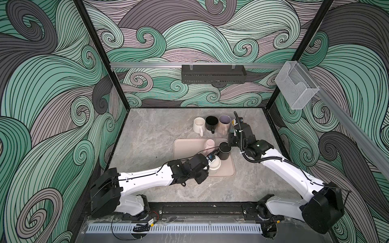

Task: Turn the mug right side up
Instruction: 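Lift the red-lined mug off the tray with the left gripper while the right withdraws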

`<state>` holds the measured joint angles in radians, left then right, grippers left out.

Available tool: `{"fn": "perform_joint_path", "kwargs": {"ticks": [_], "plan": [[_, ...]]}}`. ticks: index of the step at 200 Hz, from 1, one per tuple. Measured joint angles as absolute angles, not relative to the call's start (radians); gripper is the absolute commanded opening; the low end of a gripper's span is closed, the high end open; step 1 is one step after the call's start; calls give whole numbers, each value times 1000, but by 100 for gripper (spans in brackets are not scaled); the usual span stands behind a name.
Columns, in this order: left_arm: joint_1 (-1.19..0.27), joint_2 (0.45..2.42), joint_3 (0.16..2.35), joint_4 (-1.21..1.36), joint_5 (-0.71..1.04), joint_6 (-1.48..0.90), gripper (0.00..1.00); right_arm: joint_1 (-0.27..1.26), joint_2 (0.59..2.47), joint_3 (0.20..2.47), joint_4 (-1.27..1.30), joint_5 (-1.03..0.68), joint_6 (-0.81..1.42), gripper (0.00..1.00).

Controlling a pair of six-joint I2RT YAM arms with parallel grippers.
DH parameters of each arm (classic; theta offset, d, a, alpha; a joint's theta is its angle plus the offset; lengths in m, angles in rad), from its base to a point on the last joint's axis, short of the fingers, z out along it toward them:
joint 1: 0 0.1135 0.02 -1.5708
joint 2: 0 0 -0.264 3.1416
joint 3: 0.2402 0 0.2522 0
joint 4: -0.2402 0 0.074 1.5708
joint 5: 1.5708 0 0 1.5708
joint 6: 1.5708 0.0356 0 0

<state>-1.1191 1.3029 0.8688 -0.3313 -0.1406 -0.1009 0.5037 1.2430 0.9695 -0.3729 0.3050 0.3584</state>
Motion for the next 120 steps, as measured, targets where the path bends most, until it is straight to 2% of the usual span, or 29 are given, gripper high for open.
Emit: {"fn": "perform_joint_path", "kwargs": {"ticks": [37,76,101,120], "plan": [[-1126,1122,868,-358,-194,-94,0,484,1240,935,-364,313,372,34],[-1113,880,803,-183,-236,-94,0,484,1221,895,-287,219,394,36],[-1052,805,790,-100,-198,-117,0,481,1181,833,-197,112,421,38],[-945,754,760,-30,-110,-172,0,477,1145,775,-99,-2,451,38]]}}
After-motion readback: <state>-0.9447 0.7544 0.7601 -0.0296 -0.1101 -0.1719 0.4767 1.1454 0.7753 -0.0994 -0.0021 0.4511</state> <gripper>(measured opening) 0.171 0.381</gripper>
